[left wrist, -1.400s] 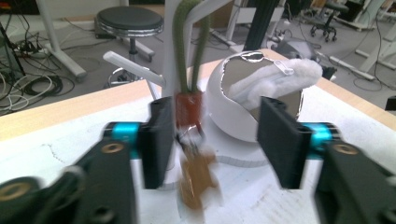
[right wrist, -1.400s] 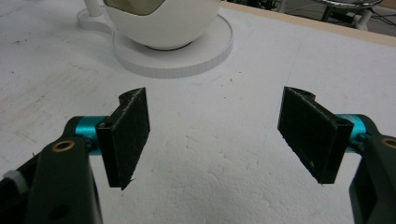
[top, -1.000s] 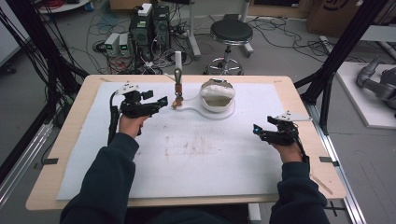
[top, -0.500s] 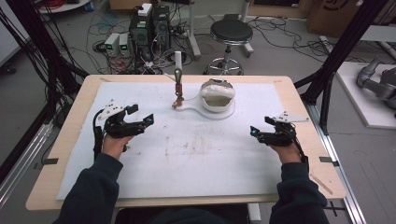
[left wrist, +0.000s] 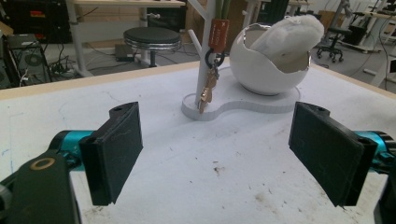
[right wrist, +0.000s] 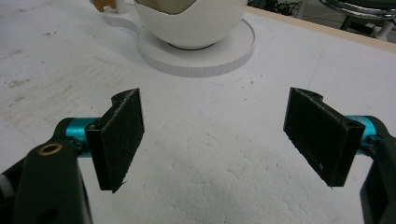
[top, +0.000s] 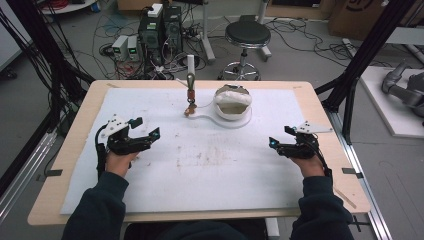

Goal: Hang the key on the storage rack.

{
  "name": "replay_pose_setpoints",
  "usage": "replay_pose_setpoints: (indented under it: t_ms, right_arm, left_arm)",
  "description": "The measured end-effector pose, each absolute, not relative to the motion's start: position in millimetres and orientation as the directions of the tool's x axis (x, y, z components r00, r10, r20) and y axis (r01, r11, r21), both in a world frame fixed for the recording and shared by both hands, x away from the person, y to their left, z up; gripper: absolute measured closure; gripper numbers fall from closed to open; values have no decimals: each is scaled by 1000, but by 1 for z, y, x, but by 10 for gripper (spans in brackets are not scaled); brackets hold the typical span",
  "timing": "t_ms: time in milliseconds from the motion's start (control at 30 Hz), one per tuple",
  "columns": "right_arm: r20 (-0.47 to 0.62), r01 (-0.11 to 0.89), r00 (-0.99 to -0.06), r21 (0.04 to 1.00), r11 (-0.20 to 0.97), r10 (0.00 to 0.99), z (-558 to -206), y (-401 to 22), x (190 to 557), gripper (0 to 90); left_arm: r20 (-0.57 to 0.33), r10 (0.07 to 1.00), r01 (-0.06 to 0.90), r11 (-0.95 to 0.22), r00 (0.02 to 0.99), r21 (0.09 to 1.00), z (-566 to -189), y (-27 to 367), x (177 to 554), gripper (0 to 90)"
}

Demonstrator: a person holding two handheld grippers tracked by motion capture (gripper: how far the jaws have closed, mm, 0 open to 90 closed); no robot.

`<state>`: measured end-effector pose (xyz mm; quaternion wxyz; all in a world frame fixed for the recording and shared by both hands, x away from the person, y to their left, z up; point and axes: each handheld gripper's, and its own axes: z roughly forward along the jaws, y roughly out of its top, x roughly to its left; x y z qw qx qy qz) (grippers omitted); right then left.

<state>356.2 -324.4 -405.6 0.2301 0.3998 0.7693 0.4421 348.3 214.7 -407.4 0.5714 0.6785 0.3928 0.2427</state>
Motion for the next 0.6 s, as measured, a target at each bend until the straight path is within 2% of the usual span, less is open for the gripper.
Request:
replay_pose_setpoints:
  t_ms: [600]
  right_arm:
    - [-7,409,-563,866,287,826,-405,-323,353,206]
  left_arm:
    - [-133,802,258,-27,582,966,-410,219,342,179]
